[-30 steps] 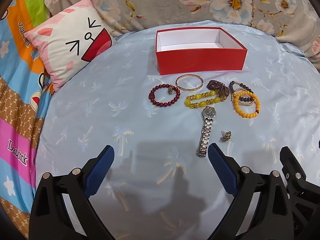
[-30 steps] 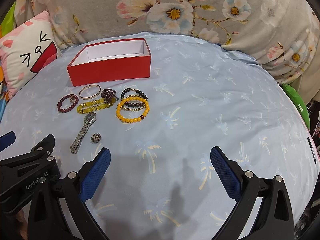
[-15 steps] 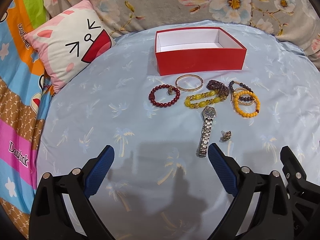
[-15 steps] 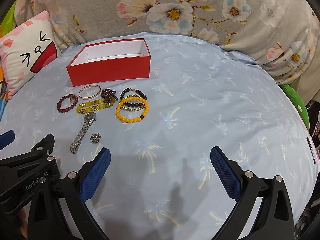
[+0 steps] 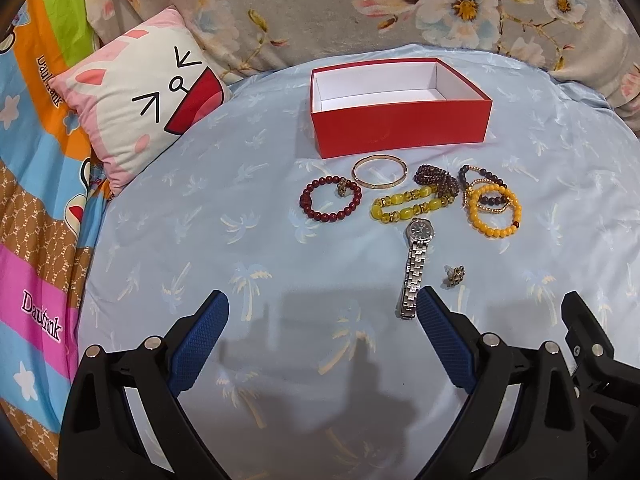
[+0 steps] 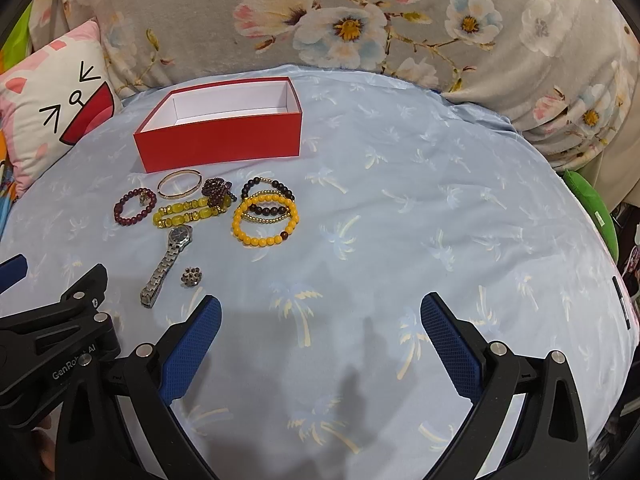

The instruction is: Organize jewelry

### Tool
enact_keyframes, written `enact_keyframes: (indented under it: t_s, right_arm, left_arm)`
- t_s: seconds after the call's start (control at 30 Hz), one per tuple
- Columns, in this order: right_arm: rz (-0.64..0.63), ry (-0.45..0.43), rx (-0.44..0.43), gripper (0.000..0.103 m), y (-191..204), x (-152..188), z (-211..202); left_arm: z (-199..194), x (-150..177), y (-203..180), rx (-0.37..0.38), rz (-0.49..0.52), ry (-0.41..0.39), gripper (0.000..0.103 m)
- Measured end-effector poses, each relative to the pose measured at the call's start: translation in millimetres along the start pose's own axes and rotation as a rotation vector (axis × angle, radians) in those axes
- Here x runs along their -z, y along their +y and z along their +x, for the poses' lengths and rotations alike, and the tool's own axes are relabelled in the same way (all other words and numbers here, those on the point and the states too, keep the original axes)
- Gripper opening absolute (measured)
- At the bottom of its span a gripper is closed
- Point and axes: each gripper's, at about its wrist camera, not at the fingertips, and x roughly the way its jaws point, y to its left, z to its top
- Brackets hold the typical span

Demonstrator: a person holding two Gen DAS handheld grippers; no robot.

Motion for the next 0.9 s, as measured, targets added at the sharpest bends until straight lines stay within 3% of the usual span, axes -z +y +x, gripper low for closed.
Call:
enact_keyframes:
  t_s: [0.9]
  right_arm:
    - [-0.009, 0.032, -0.029, 0.096, -1, -3, 22]
  left_arm:
    - [23, -1, 11, 0.061, -0.017, 0.048, 0.094]
